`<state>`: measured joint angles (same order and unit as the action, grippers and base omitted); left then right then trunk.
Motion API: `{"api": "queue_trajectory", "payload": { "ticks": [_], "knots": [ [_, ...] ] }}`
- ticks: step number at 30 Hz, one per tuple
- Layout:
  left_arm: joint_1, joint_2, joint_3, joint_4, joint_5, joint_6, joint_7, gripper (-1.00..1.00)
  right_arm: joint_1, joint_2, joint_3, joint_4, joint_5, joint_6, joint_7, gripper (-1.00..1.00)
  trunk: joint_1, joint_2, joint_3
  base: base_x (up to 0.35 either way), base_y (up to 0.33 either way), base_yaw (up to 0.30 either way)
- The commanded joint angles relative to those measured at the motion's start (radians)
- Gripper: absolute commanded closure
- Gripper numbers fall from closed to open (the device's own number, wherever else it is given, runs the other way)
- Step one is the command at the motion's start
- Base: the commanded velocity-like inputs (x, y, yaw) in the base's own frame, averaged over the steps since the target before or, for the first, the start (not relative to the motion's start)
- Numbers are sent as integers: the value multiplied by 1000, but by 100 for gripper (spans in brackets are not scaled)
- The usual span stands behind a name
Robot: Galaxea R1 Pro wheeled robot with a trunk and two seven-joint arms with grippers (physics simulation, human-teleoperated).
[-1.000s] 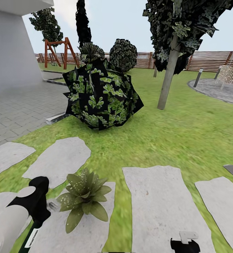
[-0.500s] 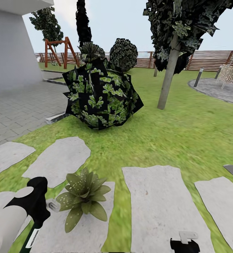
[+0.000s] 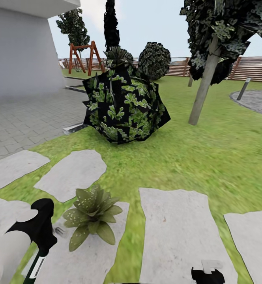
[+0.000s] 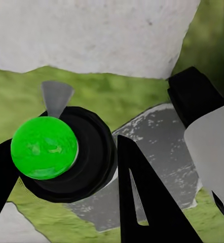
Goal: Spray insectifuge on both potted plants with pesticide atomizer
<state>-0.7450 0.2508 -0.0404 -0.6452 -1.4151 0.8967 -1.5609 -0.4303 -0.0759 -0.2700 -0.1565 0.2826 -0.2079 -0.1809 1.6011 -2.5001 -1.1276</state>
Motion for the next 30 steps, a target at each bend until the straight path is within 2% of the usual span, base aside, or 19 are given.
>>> {"api": "queue_trajectory", "payload": {
  "ticks": [1, 11, 16, 19, 22, 24, 30],
  "knots": [
    [-1, 1, -4, -1, -7, 11, -10, 100, -1, 0, -8, 2, 10, -4, -2, -100, 0, 0, -1, 0, -271, 25],
    [-1, 1, -4, -1, -7, 13, -10, 100, -1, 1, -8, 2, 10, -4, -2, -100, 0, 0, -1, 90, -247, 3],
    [-1, 1, -5, -4, -7, 13, -10, 100, -1, -3, -8, 2, 12, -4, -2, -100, 0, 0, -1, 19, -35, 0],
    [-1, 3, -6, -42, -7, 13, -10, 100, -1, -4, -8, 2, 12, -4, -2, -100, 0, 0, -1, 1, -2, 0],
    [0, 3, 25, -62, -4, 11, -10, 100, -1, -4, -8, 2, 12, -4, -2, -100, 0, 0, -1, 0, 0, 0],
    [0, 3, 50, -67, 22, 8, -10, 100, -1, -4, -8, 2, 12, -4, -2, -100, 0, 0, -1, 0, 0, 0],
    [8, 3, 53, -69, 33, 6, -10, 100, -1, -3, -8, 2, 12, -4, -1, -100, 0, 0, -1, -42, 0, 0]
  ]
}}
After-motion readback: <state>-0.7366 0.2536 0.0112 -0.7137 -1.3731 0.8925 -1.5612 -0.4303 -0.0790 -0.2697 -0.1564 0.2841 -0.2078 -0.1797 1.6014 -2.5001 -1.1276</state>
